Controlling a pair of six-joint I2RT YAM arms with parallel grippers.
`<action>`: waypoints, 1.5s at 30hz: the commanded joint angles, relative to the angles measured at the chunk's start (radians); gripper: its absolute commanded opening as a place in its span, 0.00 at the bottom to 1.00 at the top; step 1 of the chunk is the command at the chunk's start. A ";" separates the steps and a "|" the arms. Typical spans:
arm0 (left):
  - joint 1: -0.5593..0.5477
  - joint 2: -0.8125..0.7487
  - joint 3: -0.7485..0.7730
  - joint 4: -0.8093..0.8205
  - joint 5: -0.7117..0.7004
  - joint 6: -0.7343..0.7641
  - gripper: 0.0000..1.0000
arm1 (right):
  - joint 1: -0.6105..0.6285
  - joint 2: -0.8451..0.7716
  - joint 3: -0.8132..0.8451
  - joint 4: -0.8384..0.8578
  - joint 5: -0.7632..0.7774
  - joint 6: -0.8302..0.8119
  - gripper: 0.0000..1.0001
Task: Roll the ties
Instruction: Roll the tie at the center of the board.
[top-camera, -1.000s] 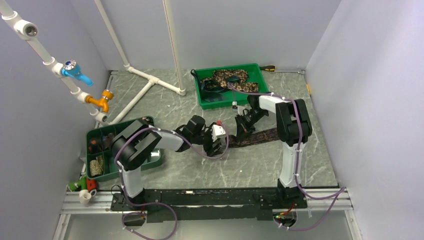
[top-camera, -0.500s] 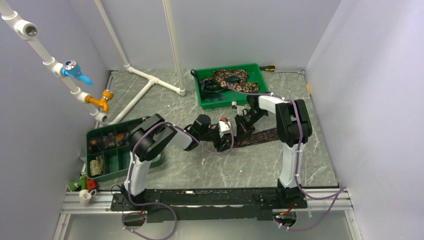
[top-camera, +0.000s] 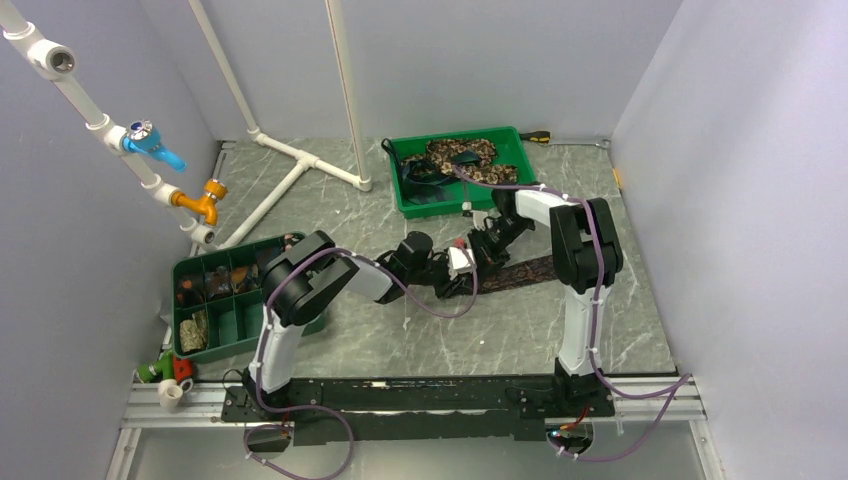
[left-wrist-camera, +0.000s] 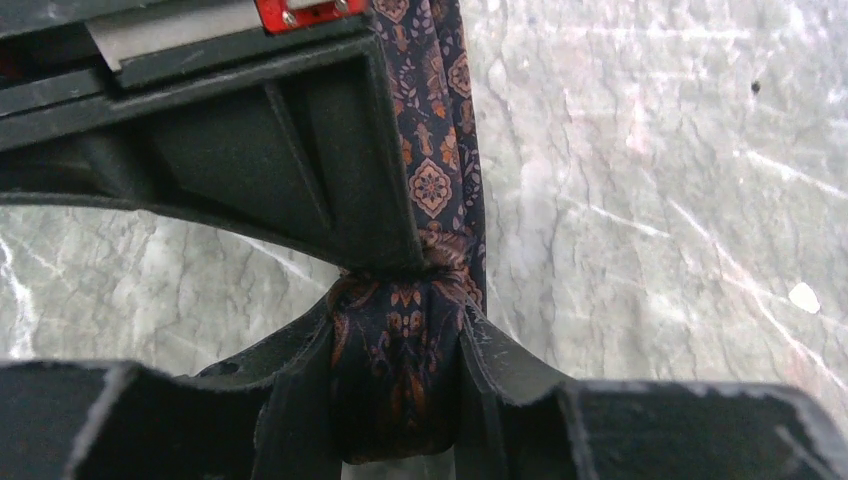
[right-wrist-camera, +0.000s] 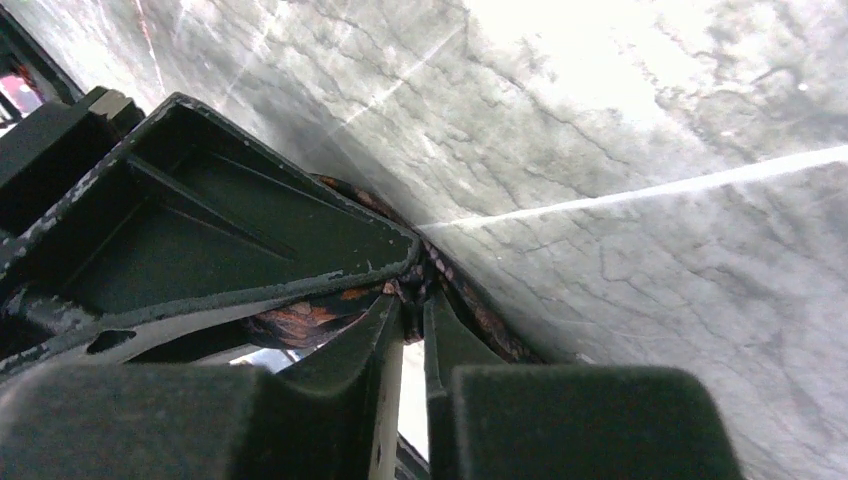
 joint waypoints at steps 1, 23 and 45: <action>-0.008 -0.052 -0.027 -0.480 -0.101 0.142 0.07 | -0.034 -0.037 0.038 0.007 0.038 -0.042 0.23; -0.008 -0.032 0.069 -0.774 -0.125 0.142 0.13 | -0.002 -0.011 -0.017 0.007 -0.281 0.061 0.43; 0.008 -0.005 0.100 -0.789 -0.107 0.149 0.31 | -0.066 0.045 -0.057 0.069 -0.053 0.045 0.00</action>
